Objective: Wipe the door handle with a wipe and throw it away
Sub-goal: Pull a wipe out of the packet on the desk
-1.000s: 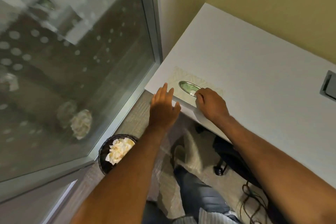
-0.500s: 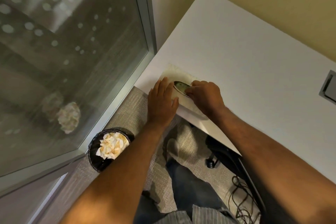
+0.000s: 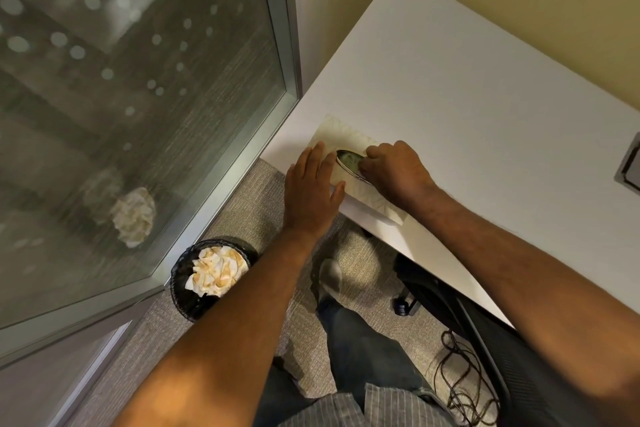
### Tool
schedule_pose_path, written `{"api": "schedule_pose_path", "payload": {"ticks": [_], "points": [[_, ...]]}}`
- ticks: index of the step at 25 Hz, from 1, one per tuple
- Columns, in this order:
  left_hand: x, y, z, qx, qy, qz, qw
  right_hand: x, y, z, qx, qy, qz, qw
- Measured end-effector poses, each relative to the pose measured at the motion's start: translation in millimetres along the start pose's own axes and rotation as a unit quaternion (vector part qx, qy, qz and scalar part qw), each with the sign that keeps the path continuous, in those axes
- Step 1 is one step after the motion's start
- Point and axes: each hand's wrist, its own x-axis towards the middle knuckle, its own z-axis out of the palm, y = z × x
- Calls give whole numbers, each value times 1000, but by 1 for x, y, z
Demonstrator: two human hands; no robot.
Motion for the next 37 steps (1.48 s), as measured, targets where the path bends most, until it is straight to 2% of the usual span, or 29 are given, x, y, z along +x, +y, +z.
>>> {"api": "schedule_pose_path", "payload": {"ticks": [4, 10, 16, 21, 23, 25, 27, 29, 32, 35, 37], "points": [[0, 1, -1, 1, -3, -2, 1000, -3, 10, 5, 46, 39, -16, 998], [0, 3, -2, 7, 0, -2, 1000, -18, 17, 9, 29, 76, -47, 996], [-1, 4, 0, 10, 2, -9, 1000, -1, 9, 4, 36, 27, -16, 999], [-1, 5, 2, 9, 4, -10, 1000, 1, 10, 1, 24, -1, -32, 999], [-1, 5, 2, 13, 1, -10, 1000, -1, 13, 0, 64, -7, -31, 997], [0, 5, 1, 16, -4, -10, 1000, -6, 18, -1, 169, -7, -14, 985], [0, 4, 0, 17, -7, -9, 1000, -15, 22, -2, 283, 10, -1, 959], [0, 4, 0, 20, -10, -7, 1000, -23, 25, -1, 402, 30, 32, 915], [1, 2, -1, 20, -20, -6, 1000, -34, 20, -8, 581, 51, 115, 804], [0, 4, -5, 1, -30, -10, 999, -43, 8, -15, 628, 138, 173, 746], [0, 9, -11, -34, -41, -25, 998, -45, -2, -27, 658, 201, 212, 694]]}}
